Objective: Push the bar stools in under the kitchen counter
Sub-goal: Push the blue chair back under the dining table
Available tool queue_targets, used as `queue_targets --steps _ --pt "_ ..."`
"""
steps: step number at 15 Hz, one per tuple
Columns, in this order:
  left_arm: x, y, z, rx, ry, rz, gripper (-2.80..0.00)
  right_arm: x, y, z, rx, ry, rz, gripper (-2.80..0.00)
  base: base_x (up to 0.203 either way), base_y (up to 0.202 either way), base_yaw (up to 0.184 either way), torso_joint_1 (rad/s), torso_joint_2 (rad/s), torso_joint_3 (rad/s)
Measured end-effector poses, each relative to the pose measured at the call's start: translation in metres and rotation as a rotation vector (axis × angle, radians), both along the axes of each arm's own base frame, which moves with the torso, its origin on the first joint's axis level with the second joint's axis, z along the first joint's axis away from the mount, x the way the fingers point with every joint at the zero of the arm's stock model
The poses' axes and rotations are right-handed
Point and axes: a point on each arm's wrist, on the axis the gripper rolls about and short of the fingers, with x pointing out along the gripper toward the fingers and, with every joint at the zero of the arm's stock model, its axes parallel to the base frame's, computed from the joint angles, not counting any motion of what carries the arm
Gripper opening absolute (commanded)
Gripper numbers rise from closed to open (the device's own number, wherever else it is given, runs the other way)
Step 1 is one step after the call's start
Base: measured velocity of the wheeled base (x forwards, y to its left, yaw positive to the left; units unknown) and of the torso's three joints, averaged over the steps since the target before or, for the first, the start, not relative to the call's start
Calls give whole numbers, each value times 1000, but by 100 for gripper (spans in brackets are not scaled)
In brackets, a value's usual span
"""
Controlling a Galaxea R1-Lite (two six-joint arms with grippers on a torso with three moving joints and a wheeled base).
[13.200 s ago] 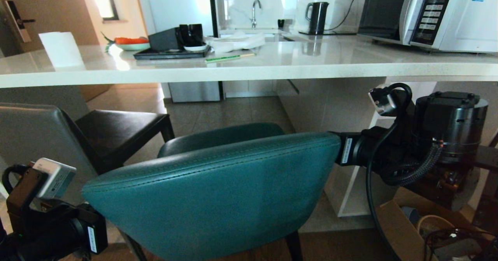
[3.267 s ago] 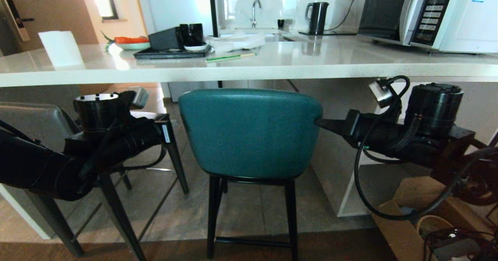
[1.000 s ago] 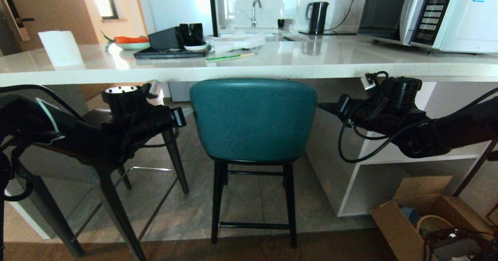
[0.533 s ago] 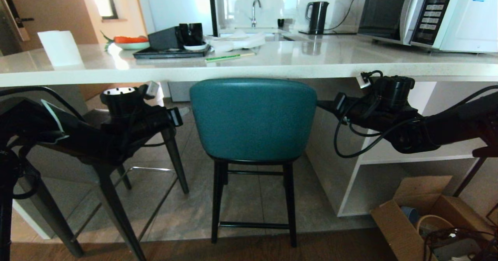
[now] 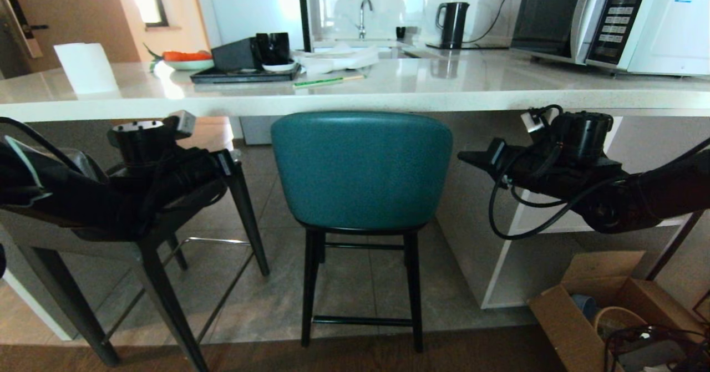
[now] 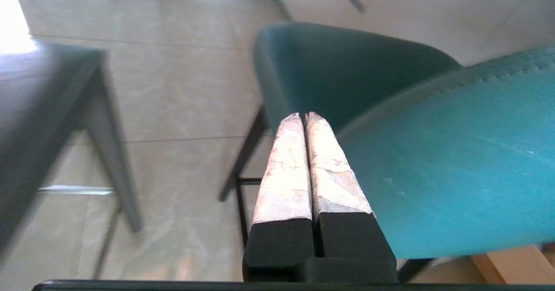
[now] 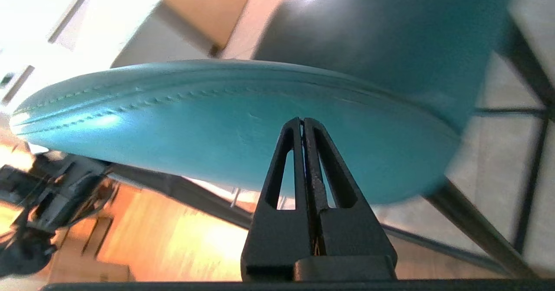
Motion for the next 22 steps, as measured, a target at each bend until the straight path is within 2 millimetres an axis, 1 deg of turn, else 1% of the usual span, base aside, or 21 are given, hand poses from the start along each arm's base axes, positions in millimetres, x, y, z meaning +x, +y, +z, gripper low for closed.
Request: queue_targets --steps 1,2,4,7,9,11,13,15,17,18,20,22 --pt "-5 2 1 1 3 6 -280 -7 -2 0 3 13 9 -280 0 0 0 0 0 0" --pt "-11 2 2 2 12 6 -280 -13 2 0 5 20 32 -280 0 0 0 0 0 0" --pt "-22 2 1 5 29 7 -280 -14 9 2 6 10 58 -280 0 0 0 0 0 0" --pt "-37 4 10 4 21 21 -280 6 21 14 16 -56 76 -280 0 0 0 0 0 0" --pt "-50 6 15 4 20 30 -280 26 27 13 19 -78 82 -280 0 0 0 0 0 0" --pt "-67 7 19 4 23 31 -280 42 27 8 20 -97 63 -280 0 0 0 0 0 0" --pt "-84 8 21 4 32 33 -280 49 25 1 13 -83 36 -280 0 0 0 0 0 0" --pt "-99 8 23 4 35 32 -280 49 17 0 9 -76 -2 -280 0 0 0 0 0 0" --pt "-116 8 29 5 20 34 -280 40 8 7 6 -77 -46 -280 0 0 0 0 0 0" --pt "-124 9 33 5 8 36 -280 30 5 11 2 -75 -71 -280 0 0 0 0 0 0" --pt "-138 9 39 5 -9 38 -280 4 -2 21 -31 -80 -103 -280 0 0 0 0 0 0" --pt "-150 8 47 11 -39 34 -280 -29 -8 35 -86 -115 -139 -280 0 0 0 0 0 0"
